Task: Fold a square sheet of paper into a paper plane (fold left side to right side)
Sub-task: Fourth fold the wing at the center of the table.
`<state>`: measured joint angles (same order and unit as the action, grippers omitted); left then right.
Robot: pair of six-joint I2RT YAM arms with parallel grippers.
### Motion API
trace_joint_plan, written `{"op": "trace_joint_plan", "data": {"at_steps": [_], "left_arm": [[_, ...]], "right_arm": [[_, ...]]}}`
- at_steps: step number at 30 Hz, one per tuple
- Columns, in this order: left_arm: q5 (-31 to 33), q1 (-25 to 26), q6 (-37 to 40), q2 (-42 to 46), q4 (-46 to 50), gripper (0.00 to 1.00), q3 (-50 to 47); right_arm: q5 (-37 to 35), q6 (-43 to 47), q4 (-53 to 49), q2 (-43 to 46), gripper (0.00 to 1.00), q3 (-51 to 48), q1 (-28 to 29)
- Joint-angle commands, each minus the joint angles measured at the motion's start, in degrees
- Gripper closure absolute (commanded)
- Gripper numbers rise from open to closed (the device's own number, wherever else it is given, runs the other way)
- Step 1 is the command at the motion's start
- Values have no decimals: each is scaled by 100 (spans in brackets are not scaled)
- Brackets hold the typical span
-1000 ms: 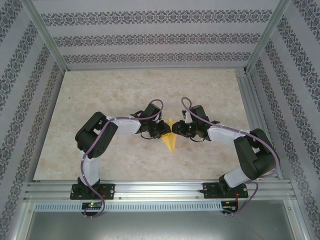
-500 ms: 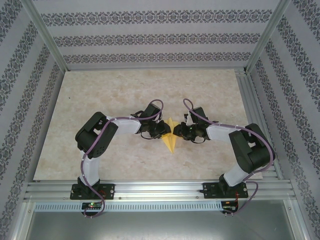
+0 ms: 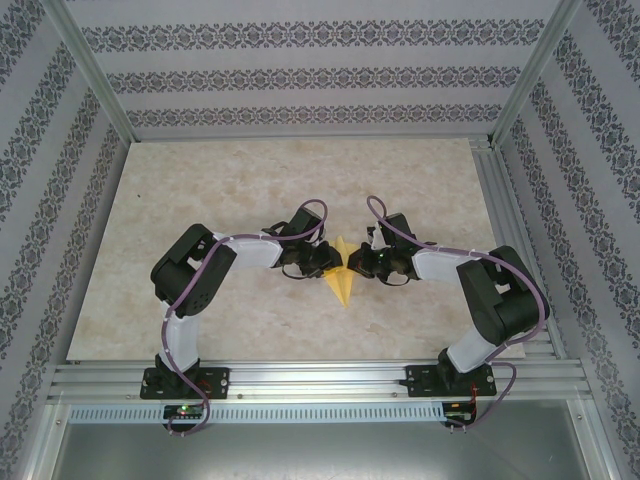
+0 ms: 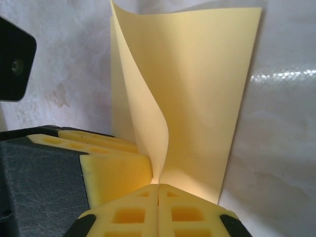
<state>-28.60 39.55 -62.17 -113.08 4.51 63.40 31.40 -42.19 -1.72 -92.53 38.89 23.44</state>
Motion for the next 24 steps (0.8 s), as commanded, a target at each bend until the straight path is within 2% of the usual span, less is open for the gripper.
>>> {"op": "trace_joint_plan", "data": {"at_steps": [1, 11, 24], "left_arm": [[21, 88, 145, -93, 193, 75, 85], [21, 90, 132, -121, 190, 73, 57], [8, 104, 126, -136, 184, 73, 51]], "right_arm": [[-161, 206, -132, -102, 98, 156, -80], [-664, 727, -660, -182, 100, 398, -102], [-851, 907, -694, -334, 100, 469, -102]]}}
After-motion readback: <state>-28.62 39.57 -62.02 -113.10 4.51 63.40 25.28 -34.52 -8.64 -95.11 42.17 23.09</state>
